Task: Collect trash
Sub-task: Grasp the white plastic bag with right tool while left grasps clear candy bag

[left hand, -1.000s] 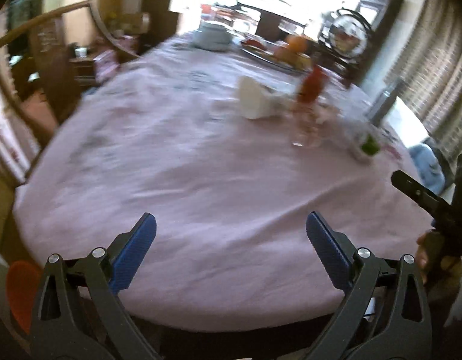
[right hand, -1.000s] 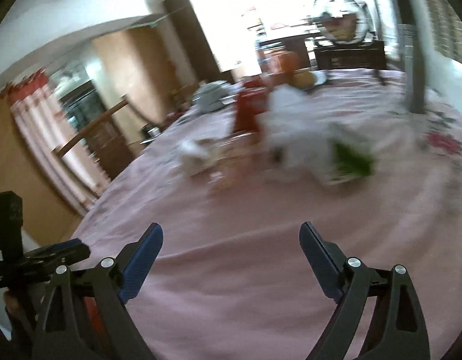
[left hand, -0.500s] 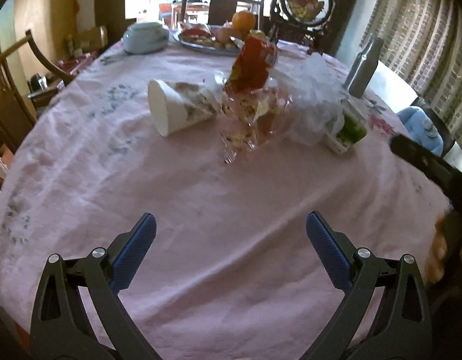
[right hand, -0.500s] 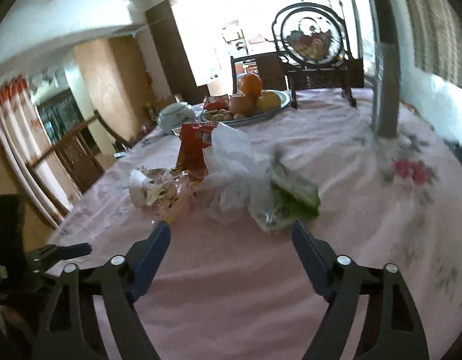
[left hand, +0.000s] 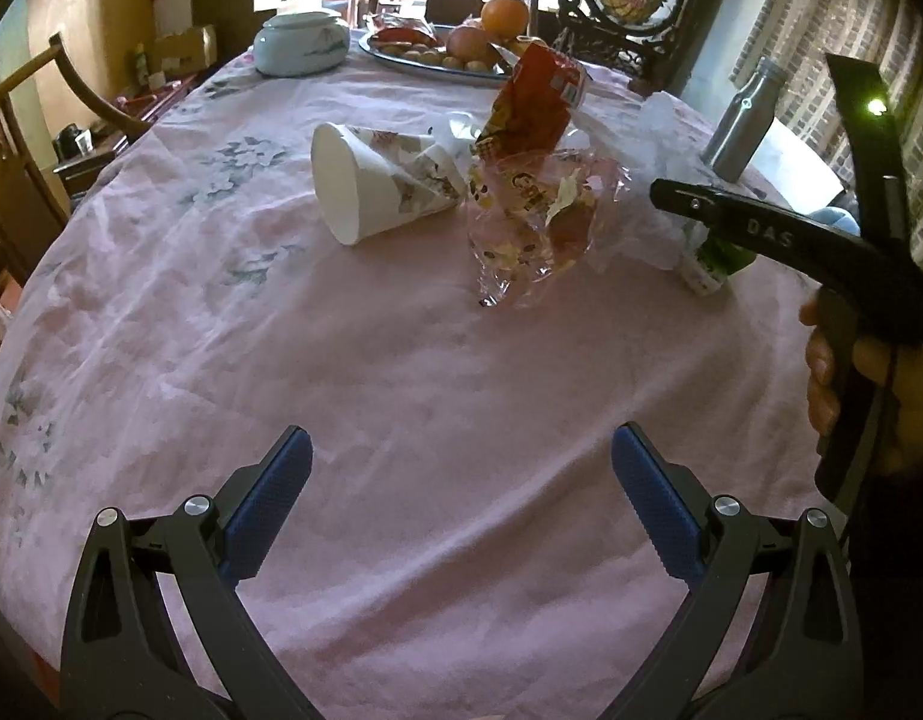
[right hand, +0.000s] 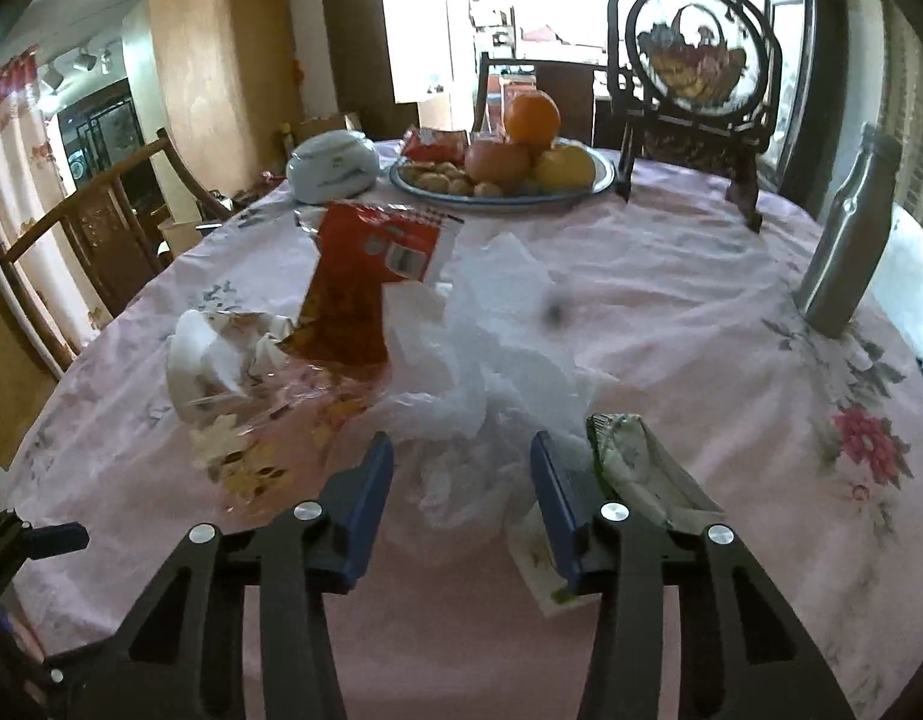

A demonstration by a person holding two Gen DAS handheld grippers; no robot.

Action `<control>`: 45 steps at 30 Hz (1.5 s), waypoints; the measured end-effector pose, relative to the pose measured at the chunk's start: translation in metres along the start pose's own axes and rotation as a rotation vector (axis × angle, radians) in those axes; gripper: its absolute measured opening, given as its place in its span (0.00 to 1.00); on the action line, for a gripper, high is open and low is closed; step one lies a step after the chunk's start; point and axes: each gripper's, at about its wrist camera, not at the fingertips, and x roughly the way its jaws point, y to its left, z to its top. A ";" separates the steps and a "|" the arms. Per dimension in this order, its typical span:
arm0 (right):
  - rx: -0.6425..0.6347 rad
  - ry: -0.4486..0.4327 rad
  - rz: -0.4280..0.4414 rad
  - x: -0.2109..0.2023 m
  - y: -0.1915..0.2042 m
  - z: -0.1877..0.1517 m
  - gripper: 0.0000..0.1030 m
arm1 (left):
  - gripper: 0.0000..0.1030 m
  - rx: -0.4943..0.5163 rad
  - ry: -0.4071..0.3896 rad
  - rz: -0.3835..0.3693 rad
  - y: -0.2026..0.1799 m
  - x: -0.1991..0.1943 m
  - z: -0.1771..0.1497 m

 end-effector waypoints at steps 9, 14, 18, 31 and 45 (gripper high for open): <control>0.042 0.054 0.015 0.024 -0.014 0.003 0.12 | 0.93 -0.041 0.032 0.000 0.006 0.012 0.006; 0.107 0.008 0.087 0.000 -0.025 -0.002 0.09 | 0.93 -0.050 0.041 0.012 0.005 0.012 0.006; 0.171 -0.029 0.143 -0.026 -0.040 -0.017 0.09 | 0.93 -0.037 0.035 0.028 0.000 0.009 0.007; 0.300 -0.057 0.297 -0.063 -0.063 -0.075 0.09 | 0.93 0.104 -0.035 0.111 -0.047 0.025 0.042; 0.332 -0.028 0.322 -0.064 -0.077 -0.097 0.09 | 0.70 0.131 0.020 0.113 -0.064 0.076 0.080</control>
